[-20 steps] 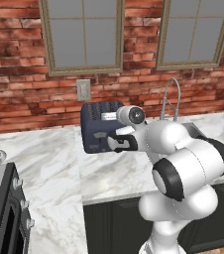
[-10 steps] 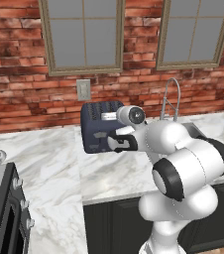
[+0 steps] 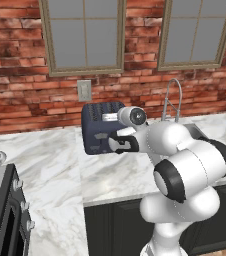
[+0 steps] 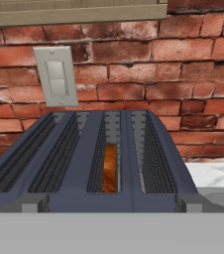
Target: Start the toaster. Once the lever pops up, take the bread to the plate on the dining counter.
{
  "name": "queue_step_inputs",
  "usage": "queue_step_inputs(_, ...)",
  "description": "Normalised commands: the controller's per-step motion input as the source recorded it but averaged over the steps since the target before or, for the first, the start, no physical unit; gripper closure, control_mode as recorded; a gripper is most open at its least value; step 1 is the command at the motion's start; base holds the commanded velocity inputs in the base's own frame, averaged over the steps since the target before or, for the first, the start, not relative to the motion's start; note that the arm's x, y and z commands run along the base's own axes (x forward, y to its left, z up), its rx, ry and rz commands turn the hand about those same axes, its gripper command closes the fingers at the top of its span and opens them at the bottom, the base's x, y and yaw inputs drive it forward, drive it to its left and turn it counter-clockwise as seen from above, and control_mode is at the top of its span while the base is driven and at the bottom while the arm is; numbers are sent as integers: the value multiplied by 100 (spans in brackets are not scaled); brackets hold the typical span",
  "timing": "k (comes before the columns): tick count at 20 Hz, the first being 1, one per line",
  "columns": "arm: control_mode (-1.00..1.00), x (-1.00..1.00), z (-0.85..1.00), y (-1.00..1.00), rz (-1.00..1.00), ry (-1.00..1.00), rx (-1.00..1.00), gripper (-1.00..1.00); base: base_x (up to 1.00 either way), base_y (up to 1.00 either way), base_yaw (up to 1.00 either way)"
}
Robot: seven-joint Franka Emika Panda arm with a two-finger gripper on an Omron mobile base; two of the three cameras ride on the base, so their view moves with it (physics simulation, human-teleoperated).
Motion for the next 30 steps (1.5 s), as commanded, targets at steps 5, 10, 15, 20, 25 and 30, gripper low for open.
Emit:
queue_step_inputs(5,-100,0,0,0,0,0,0,-100,0,0,0)
queue_step_inputs(10,-100,0,0,0,0,0,0,-100,0,0,0)
queue_step_inputs(15,-100,0,0,0,0,0,0,-100,0,0,0)
queue_step_inputs(20,-100,0,0,0,0,0,0,-100,0,0,0)
queue_step_inputs(25,-100,0,0,0,0,0,0,-100,0,0,0)
queue_step_inputs(30,-100,0,0,0,0,0,0,-100,0,0,0)
